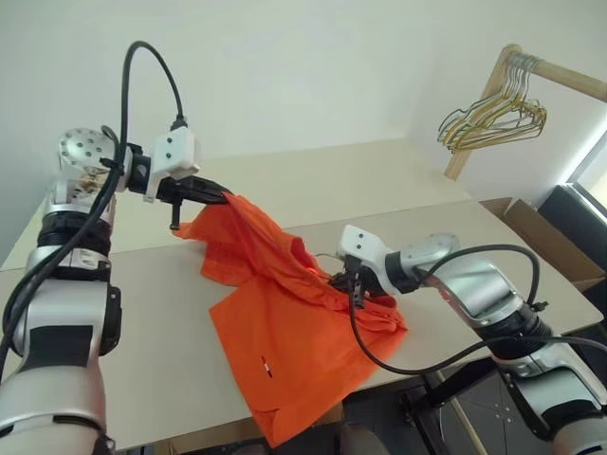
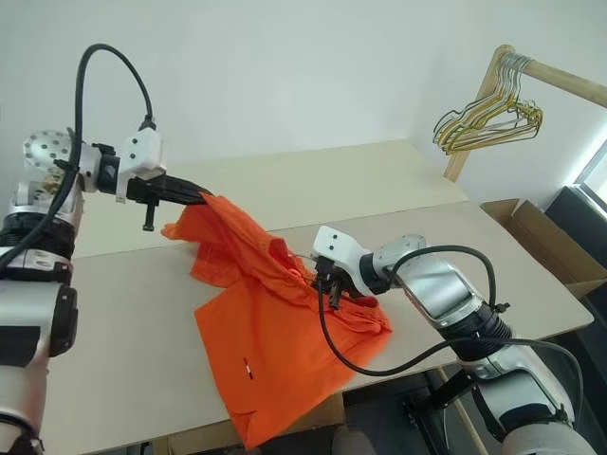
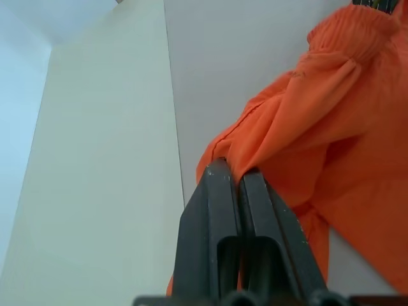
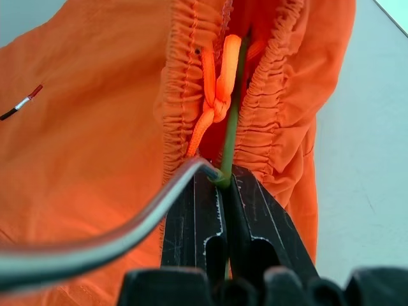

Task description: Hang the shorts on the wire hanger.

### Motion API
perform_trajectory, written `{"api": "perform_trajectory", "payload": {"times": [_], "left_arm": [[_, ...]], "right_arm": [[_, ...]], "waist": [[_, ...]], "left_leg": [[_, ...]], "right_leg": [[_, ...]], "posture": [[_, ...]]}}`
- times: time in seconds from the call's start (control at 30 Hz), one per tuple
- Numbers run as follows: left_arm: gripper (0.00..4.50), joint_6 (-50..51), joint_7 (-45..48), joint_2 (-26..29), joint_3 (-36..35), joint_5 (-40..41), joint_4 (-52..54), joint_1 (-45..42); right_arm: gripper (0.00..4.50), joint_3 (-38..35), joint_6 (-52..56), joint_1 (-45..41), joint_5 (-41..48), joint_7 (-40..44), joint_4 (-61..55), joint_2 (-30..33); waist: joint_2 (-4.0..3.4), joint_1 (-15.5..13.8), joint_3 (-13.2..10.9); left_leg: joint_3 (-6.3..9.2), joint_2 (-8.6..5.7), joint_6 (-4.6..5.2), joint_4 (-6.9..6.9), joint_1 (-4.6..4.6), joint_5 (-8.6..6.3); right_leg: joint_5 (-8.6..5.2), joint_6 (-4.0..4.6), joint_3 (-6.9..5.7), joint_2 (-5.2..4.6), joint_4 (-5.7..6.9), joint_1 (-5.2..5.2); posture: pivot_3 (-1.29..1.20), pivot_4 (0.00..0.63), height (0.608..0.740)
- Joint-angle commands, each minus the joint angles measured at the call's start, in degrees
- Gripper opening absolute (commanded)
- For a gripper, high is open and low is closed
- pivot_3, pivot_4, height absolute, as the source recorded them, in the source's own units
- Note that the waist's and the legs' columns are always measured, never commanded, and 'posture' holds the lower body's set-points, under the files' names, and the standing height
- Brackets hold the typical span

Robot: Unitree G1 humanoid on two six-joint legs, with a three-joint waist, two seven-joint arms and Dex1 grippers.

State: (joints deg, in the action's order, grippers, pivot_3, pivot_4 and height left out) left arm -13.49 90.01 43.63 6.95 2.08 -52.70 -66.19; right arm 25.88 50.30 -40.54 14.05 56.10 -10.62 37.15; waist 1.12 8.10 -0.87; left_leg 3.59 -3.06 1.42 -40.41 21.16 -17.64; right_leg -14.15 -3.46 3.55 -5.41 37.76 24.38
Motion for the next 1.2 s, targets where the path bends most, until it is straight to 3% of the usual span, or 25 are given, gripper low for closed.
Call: {"api": "perform_trajectory", "payload": {"times": [0.03, 0.33, 0.6, 1.03, 1.2], "left_arm": [[0.08, 0.2, -1.5, 2.9, -1.4, -0.6, 0.1, -0.4], [0.08, 1.0, -0.4, 4.5, -1.3, 0.2, 5.1, 7.2], [0.08, 3.1, -2.5, 4.4, -1.8, 1.4, 12.3, 15.1], [0.08, 1.1, -4.8, -0.9, -2.2, 2.9, 12.7, 11.2], [0.08, 3.8, -1.8, -3.9, -3.3, 7.6, 14.2, 6.9]], "right_arm": [[0.0, -1.8, -0.3, 0.4, -0.7, 0.1, 0.3, 1.7], [0.0, -3.9, -0.8, -1.2, 0.2, 1.6, 0.3, 3.5], [0.0, -6.4, 0.2, -7.9, 2.0, 6.5, -0.8, 7.2], [0.0, -3.5, -3.2, -19.3, -0.2, 19.1, 3.4, 12.4], [0.0, -2.4, 1.9, -23.2, 1.7, 22.6, 3.6, 11.6]], "waist": [[0.0, -0.2, 0.0], [0.0, -1.3, 0.0], [-0.01, -1.1, 0.0], [-0.01, -0.7, 0.0], [-0.01, -0.3, 0.0]], "left_leg": [[0.0, 0.0, 0.0, 0.0, 0.0, 0.0], [0.0, -0.01, 0.0, 0.0, 0.0, 0.0], [-0.01, 0.02, 0.0, 0.0, 0.02, 0.0], [-0.02, 0.02, 0.01, 0.02, 0.04, -0.01], [-0.02, 0.01, 0.01, 0.02, 0.08, -0.01]], "right_leg": [[0.0, 0.0, 0.0, 0.0, 0.0, 0.0], [0.0, 0.0, 0.0, 0.0, 0.0, 0.0], [0.0, 0.0, 0.01, 0.01, -0.01, 0.07], [0.0, 0.0, 0.0, -0.02, -0.12, 0.1], [0.0, 0.0, 0.0, -0.06, -0.12, 0.11]], "posture": [[-0.07, 0.0, 0.74], [-0.07, 0.0, 0.74], [-0.08, 0.0, 0.74], [-0.13, 0.0, 0.74], [-0.14, 0.0, 0.74]]}}
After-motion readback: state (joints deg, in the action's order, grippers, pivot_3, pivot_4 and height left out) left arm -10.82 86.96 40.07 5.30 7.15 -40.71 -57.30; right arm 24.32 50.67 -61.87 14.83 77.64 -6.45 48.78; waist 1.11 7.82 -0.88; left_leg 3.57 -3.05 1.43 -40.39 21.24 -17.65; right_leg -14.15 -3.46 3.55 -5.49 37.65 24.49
